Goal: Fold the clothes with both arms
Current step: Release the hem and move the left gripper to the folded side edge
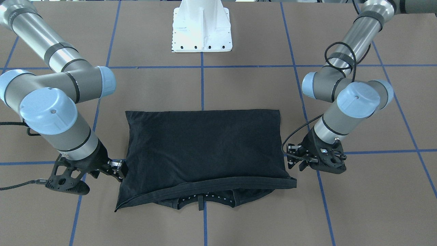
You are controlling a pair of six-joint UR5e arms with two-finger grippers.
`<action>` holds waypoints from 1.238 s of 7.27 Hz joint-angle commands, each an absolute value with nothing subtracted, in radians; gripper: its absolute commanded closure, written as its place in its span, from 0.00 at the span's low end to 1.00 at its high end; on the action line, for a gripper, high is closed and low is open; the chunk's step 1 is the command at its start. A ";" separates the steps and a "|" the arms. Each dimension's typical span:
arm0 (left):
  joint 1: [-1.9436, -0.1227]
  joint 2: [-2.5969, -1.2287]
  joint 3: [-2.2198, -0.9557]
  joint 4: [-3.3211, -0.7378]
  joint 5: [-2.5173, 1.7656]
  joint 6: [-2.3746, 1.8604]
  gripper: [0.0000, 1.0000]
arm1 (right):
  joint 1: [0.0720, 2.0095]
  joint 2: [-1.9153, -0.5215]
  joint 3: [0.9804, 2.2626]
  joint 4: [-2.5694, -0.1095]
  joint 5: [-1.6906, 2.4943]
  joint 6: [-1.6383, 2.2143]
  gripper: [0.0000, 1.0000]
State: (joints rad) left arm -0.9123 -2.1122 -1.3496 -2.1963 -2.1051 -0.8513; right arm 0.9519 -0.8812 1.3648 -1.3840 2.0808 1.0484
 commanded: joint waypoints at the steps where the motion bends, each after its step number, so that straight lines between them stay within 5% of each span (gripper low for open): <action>1: -0.911 -1.993 -1.491 -2.197 -2.132 -0.845 0.00 | 0.962 -0.928 1.435 -1.385 2.111 1.025 0.00; 9: -0.675 -1.852 -1.545 -2.439 -2.086 -1.164 0.03 | 0.943 -0.979 1.506 -1.384 2.100 1.026 0.00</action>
State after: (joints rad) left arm -0.7052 -1.8528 -1.5452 -2.4343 -2.1011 -1.1459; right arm 0.9437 -0.9778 1.5049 -1.3836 2.1001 1.0262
